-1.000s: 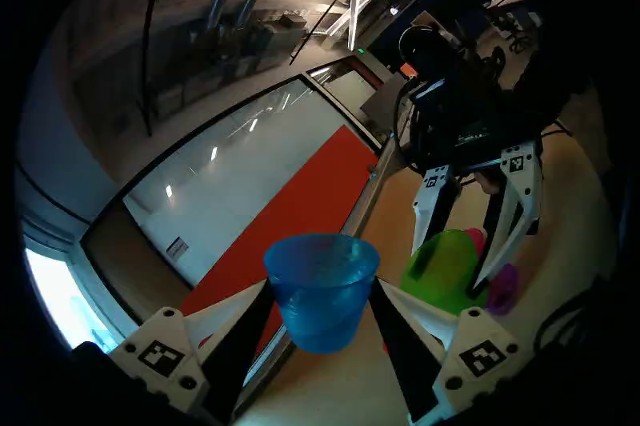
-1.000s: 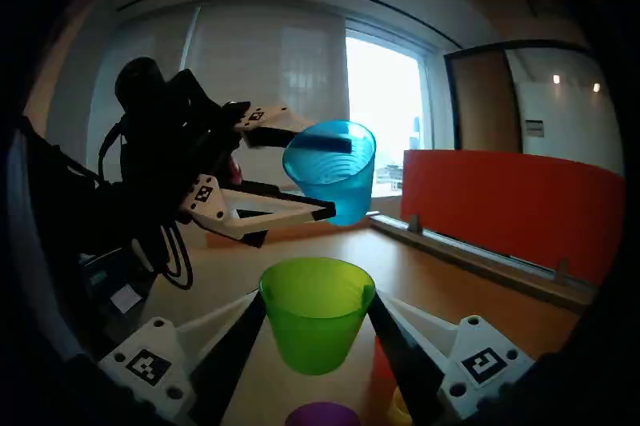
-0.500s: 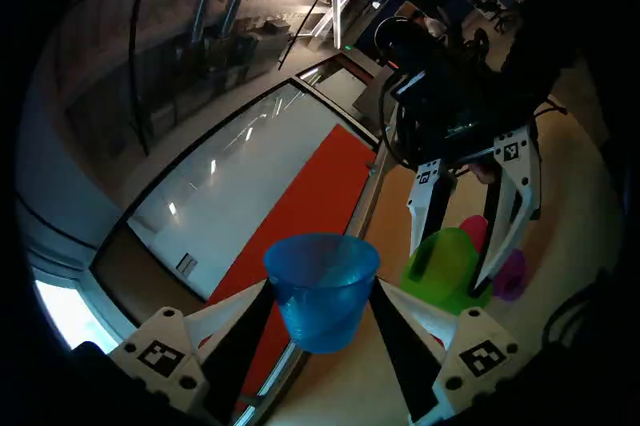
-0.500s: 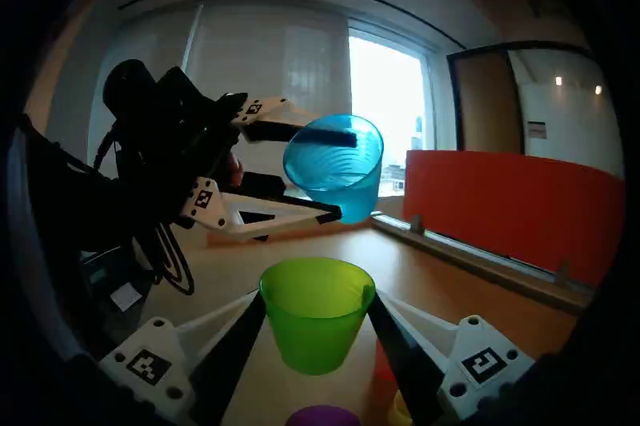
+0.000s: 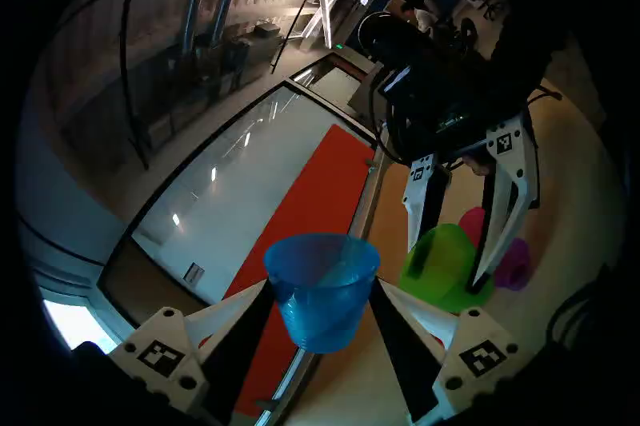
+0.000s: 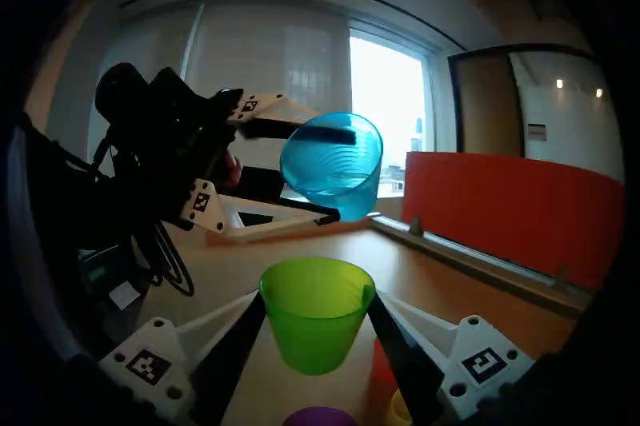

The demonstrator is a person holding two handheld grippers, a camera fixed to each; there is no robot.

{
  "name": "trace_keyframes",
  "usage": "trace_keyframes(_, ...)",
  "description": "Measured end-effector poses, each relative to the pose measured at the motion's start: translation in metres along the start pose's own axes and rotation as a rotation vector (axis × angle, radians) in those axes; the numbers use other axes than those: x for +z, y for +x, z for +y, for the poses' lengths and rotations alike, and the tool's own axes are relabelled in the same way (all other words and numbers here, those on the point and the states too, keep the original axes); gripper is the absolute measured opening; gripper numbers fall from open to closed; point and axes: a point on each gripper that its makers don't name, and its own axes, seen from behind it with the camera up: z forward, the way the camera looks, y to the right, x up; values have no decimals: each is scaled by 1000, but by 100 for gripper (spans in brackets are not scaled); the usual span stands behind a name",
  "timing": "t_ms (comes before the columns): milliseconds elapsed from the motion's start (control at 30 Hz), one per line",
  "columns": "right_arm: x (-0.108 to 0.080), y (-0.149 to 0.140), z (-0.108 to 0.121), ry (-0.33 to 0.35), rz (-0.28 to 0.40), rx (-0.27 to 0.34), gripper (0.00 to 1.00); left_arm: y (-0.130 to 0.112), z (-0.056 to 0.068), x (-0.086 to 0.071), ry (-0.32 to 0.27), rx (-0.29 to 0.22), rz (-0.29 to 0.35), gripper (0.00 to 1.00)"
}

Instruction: Pour water

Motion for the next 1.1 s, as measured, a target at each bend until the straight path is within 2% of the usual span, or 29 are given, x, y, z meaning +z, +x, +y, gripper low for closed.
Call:
trace_keyframes(567, -1, 3, 0, 0, 3, -10, 90, 5, -1, 2, 5, 58, 0, 82)
trace_keyframes(1100, -2, 5, 0, -1, 8, -19, 91, 7, -3, 3, 10, 91, 2, 82)
